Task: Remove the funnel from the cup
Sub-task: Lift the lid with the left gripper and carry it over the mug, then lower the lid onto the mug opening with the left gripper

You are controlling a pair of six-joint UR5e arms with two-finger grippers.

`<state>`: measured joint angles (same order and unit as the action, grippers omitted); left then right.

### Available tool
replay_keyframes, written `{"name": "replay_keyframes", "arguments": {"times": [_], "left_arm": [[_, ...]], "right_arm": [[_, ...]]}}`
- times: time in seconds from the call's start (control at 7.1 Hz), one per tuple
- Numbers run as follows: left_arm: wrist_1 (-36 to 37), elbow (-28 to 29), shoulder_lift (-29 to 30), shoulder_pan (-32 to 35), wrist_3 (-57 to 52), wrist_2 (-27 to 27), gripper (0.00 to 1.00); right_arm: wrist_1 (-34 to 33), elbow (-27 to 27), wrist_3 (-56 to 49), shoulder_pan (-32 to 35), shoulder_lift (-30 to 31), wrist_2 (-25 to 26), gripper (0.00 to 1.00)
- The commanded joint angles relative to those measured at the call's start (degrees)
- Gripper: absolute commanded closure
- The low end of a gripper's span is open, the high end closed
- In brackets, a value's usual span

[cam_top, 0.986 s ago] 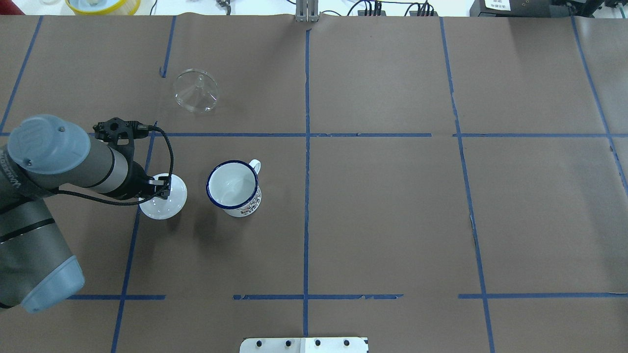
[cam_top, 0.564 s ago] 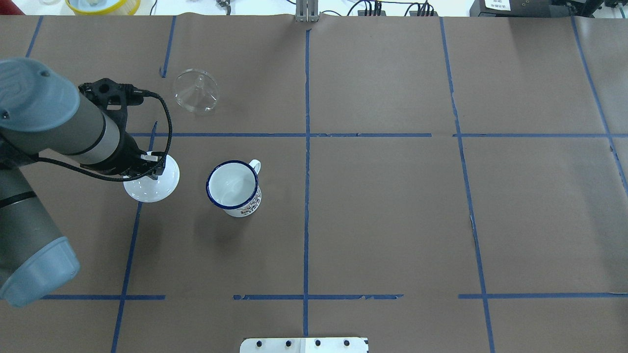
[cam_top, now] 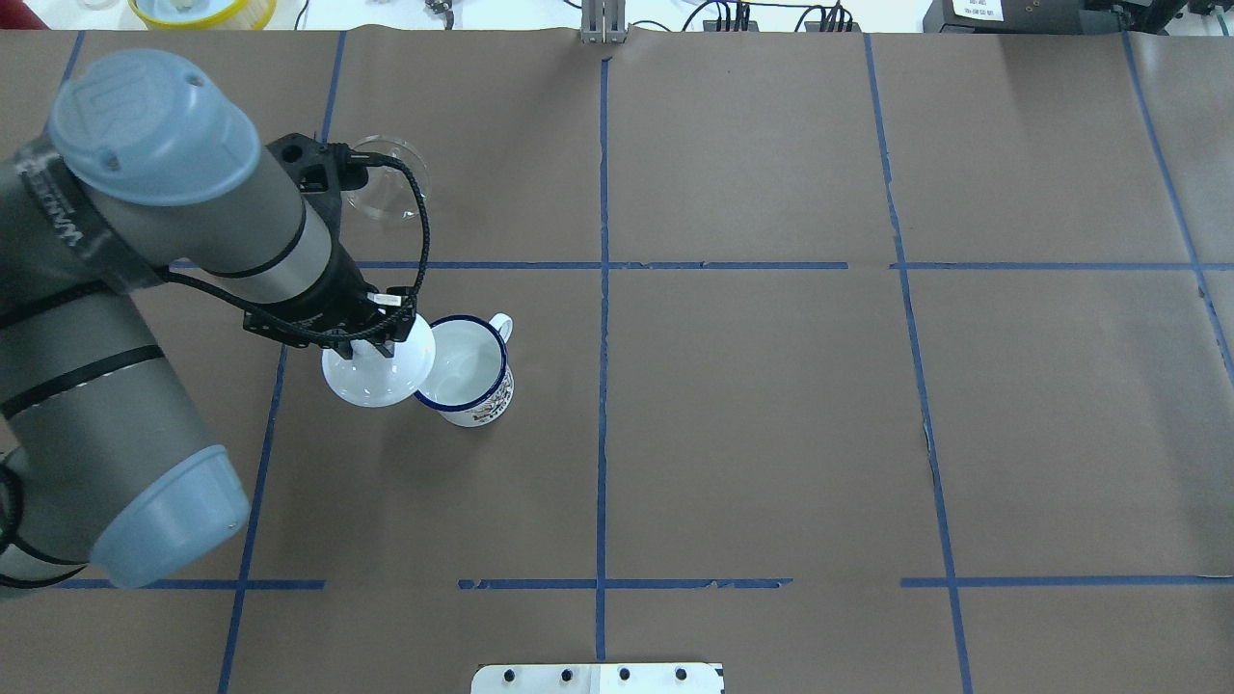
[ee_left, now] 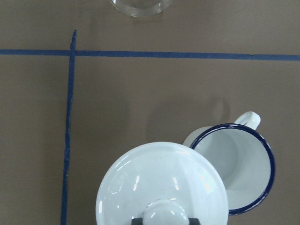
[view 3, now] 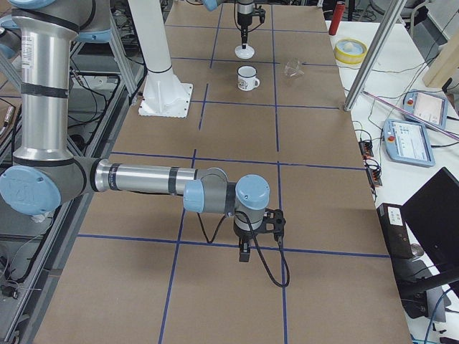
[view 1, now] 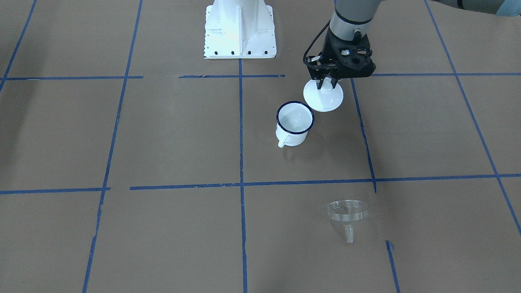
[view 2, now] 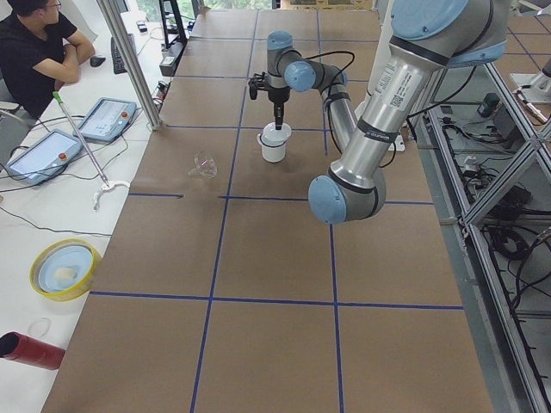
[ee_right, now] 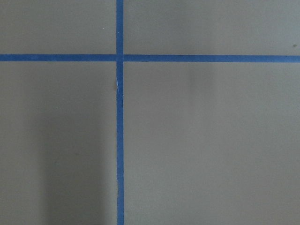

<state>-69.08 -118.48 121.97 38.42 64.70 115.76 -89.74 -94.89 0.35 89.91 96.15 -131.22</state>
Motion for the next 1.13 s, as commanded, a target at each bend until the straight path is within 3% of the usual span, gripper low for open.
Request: {"name": "replay_keyframes", "arguments": {"times": [0.0,0.99], "left_arm": [[-1.05,6.04,3.96,-2.64,1.83,-0.18,1.00],[-6.42,10.90,4.85,-3.35,1.57,-1.59,1.00]], "right_arm": [[0.00,-0.03,0.00,0.00,0.00,0.00,0.00],[0.00,-0.03,0.00,0.00,0.00,0.00,0.00]]}}
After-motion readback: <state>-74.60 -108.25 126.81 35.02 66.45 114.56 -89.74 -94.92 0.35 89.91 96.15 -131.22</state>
